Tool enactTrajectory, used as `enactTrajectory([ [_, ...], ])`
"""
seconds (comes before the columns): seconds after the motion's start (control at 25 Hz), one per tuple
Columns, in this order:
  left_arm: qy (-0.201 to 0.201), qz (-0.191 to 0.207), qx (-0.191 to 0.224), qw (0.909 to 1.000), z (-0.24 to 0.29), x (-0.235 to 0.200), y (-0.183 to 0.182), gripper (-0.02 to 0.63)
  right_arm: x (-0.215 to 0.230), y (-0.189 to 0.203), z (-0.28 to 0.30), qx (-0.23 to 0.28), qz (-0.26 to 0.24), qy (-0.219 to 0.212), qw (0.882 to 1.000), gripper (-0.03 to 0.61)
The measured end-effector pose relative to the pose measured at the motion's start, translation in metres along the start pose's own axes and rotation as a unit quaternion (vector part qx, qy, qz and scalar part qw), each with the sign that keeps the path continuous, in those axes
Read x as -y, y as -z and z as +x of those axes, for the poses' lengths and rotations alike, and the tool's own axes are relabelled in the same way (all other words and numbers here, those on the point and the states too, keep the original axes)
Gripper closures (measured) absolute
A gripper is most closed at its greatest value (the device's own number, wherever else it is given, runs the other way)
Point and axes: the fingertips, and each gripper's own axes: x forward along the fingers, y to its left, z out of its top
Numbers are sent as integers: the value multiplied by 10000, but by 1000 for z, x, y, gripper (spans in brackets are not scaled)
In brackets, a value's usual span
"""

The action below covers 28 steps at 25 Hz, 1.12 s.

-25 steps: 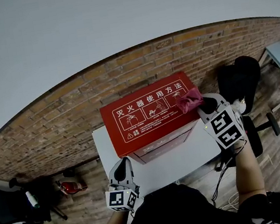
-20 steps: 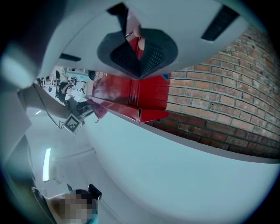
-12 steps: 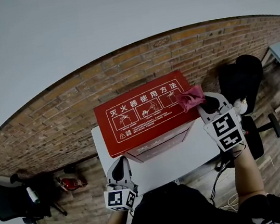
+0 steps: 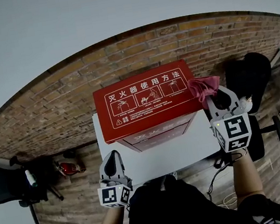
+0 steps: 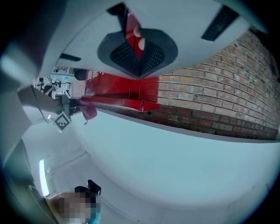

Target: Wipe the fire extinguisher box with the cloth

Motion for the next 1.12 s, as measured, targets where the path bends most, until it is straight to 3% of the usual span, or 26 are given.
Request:
enactTrajectory([
  [0.16,8,52,76,10000,-16,3,-1,580,-30,-12,-28,571,285,-73,9979,509],
  [0.36,95,123,232,9996,-36,-3,-13,580,-82,-16,-56,822,581,-408,9941,509],
  [0.68,197,47,322,9993,-94,-17,-22,580,-166,-11,-86,750,1473,-1010,9811,509],
  [1.12,419,-57,348,9985,-165,-13,-13,580,-241,-4,-142,626,1661,-1190,9769,510],
])
